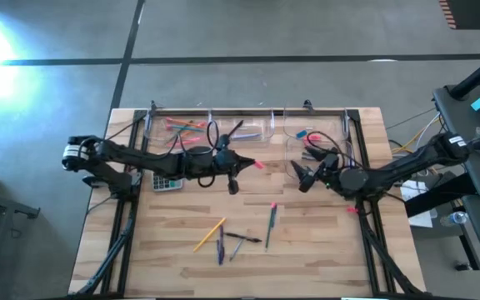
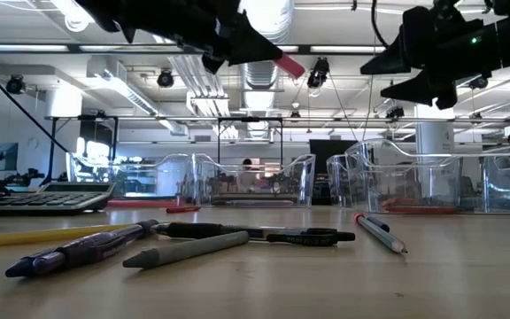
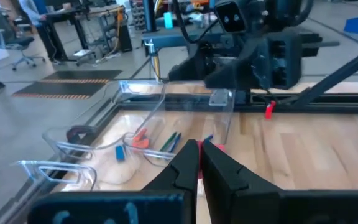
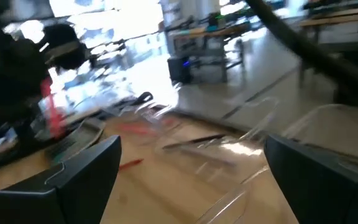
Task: Sort crayons/erasers/pens/pencils in bins
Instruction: Put the pink eraser into the top right transparent bin
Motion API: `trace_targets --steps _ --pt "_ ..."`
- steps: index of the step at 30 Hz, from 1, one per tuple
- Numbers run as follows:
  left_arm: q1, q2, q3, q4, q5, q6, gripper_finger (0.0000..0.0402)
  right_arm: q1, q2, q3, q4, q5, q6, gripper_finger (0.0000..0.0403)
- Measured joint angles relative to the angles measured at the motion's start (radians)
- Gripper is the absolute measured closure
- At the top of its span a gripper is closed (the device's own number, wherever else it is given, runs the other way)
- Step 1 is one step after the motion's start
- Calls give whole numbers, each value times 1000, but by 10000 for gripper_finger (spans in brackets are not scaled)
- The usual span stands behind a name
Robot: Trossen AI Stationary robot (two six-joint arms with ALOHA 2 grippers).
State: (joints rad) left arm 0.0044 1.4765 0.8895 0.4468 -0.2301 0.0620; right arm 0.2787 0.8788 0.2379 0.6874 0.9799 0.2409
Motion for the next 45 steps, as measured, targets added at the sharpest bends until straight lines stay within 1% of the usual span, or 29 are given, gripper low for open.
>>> trace_targets --steps 2,4,6,8,14,17,20,24,28,31,36,40,45 --pt "0 15 4 15 -13 0 401 -11 25 0 -1 -77 -3 19" --pt "0 24 4 18 -12 -1 401 -26 57 2 7 -184 -6 19" --pt "0 33 6 23 -12 -1 401 -39 89 17 6 -254 -12 19" --pt "0 42 6 32 -12 -6 401 -47 130 44 7 -277 -27 19" --pt "-3 53 4 35 1 -54 401 -58 291 175 15 -288 -90 19" --pt "-6 59 4 40 3 -49 401 -70 380 250 36 -365 -131 19" --pt "-11 60 4 35 3 -47 401 -81 449 307 35 -413 -137 19" --pt "-20 60 0 29 2 -29 401 -88 499 339 36 -415 -137 19" --pt "-23 60 -4 33 3 -29 401 -91 498 336 59 -450 -136 29" --pt "-22 60 -6 31 3 -29 401 -92 471 320 81 -484 -125 58" --pt "-22 60 -7 43 2 -28 401 -92 435 306 63 -493 -103 133" --pt "-26 60 -4 44 2 -25 401 -102 443 305 40 -495 -57 195" --pt "-33 60 -4 49 2 -23 401 -114 460 304 43 -494 -42 250"
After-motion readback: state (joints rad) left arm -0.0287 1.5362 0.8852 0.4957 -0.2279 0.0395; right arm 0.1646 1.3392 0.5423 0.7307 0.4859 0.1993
